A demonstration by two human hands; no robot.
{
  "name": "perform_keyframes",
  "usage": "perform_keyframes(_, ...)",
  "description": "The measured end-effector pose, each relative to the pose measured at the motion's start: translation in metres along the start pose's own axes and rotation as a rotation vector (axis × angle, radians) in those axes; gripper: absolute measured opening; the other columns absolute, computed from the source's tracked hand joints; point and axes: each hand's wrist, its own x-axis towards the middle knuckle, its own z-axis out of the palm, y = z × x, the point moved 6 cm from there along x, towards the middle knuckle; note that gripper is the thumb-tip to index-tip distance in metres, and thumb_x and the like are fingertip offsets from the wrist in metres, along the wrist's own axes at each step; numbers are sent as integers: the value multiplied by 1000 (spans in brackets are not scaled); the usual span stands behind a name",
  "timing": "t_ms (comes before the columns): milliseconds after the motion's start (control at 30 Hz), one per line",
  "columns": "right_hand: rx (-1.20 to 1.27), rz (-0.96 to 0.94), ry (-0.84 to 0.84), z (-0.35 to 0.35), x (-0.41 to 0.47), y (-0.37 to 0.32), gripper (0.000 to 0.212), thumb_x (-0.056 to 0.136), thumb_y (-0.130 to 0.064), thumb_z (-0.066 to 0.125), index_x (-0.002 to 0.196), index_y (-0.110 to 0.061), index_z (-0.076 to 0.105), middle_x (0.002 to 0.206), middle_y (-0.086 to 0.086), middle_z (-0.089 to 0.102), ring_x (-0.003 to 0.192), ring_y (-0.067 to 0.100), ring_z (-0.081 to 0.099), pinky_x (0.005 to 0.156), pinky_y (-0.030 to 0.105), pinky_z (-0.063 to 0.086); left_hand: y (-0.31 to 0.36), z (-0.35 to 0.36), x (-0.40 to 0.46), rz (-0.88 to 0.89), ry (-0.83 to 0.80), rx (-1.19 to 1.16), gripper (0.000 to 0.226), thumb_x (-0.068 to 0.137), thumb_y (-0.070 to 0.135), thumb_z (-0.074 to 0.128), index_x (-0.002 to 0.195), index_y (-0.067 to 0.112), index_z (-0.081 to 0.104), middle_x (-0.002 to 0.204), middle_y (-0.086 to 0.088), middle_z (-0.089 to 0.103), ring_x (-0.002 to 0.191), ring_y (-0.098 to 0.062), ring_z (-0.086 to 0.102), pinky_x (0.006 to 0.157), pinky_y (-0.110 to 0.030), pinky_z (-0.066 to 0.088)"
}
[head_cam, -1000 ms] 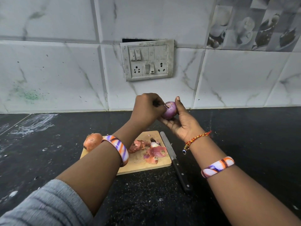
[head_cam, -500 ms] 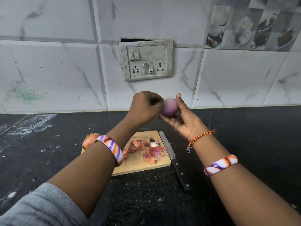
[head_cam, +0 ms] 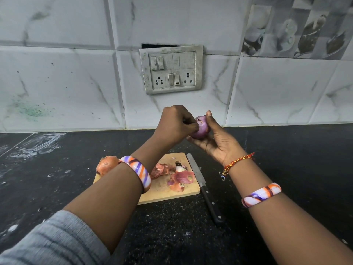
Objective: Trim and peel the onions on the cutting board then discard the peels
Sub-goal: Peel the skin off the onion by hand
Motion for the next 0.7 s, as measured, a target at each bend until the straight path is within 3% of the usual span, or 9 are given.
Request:
perform_keyframes(167, 15, -4, 4, -1, -1, 2, 20, 87, -26, 59, 86, -6, 59, 94, 18, 63, 88, 31, 62, 65, 48, 55, 6, 6, -4, 48, -21, 98, 16, 64, 16, 61, 63, 1, 66, 68, -9, 57, 59, -19, 48, 55, -27, 36)
perform_keyframes(267, 16, 4, 5, -2, -2, 6, 18, 87, -25, 59, 88, -6, 59, 94, 19, 63, 86, 30, 63, 65, 48, 54, 4, 9, -3, 35, -55, 157, 13, 69, 12, 64, 69, -1, 64, 71, -11, 57, 67, -23, 49, 59, -31, 38)
perform_keyframes(467, 43, -13, -19, 0, -1, 4, 21, 87, -27, 58, 89, -6, 61, 95, 19, 64, 91, 30, 62, 71, 50, 54, -7, 5, -2, -128, 88, -15, 11, 76, 9, 63, 74, -1, 68, 74, -15, 68, 68, -22, 57, 59, -25, 41)
perform_keyframes(567, 0, -46, -39, 3, 0, -1, 19, 82, -27, 61, 85, -8, 62, 86, 16, 66, 86, 29, 64, 72, 52, 53, -3, 5, -2, -108, 79, -59, 14, 79, 15, 66, 76, 2, 71, 73, -13, 69, 65, -20, 59, 58, -21, 43)
perform_keyframes(700, -42, -58, -23, 1, -2, -3, 13, 87, -22, 58, 85, -10, 61, 93, 15, 64, 89, 31, 62, 68, 50, 53, 0, 1, -2, -78, 86, -30, 11, 76, 12, 67, 75, 2, 72, 69, -12, 70, 57, -13, 53, 51, -8, 34)
